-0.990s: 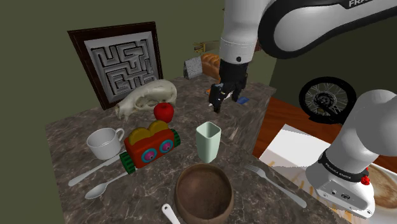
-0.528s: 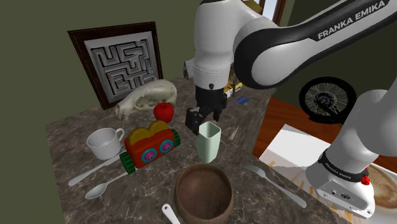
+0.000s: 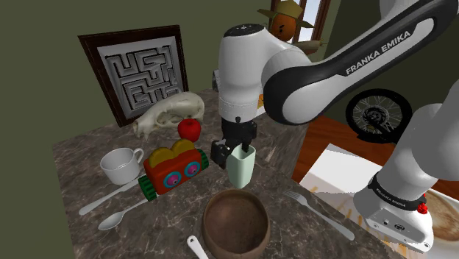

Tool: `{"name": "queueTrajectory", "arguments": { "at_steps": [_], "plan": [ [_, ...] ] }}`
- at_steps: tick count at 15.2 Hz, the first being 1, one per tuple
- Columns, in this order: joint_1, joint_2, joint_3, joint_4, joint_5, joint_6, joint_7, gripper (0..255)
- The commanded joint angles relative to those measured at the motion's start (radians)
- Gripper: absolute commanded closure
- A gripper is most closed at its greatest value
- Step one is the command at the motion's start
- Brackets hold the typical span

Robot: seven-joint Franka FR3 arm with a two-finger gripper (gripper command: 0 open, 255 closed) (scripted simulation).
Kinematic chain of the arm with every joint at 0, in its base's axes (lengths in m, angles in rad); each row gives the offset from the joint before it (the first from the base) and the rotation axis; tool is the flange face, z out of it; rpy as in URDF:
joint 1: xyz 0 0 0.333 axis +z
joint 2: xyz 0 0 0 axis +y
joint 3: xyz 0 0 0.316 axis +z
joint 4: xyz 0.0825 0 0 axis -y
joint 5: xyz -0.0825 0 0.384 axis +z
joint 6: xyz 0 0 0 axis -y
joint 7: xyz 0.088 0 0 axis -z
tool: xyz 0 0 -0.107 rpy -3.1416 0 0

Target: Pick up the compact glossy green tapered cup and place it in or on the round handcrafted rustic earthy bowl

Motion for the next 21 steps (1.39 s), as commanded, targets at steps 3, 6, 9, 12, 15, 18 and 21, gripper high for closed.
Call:
{"name": "queueTrajectory", "arguments": {
  "at_steps": [3, 6, 9, 12, 15, 18, 21],
  "plan": [
    [-0.001, 0.020, 0.003, -0.003, -0.014, 0.020, 0.011, 0],
    [-0.001, 0.020, 0.003, -0.003, -0.014, 0.020, 0.011, 0],
    [-0.001, 0.020, 0.003, -0.003, -0.014, 0.020, 0.011, 255],
    [-0.001, 0.020, 0.003, -0.003, -0.014, 0.020, 0.011, 255],
    [-0.001, 0.020, 0.003, -0.003, -0.014, 0.020, 0.011, 255],
    [-0.001, 0.020, 0.003, -0.003, -0.014, 0.020, 0.011, 255],
    [0.000, -0.005, 0.000, 0.017, 0.004, -0.020, -0.003, 255]
  ]
}}
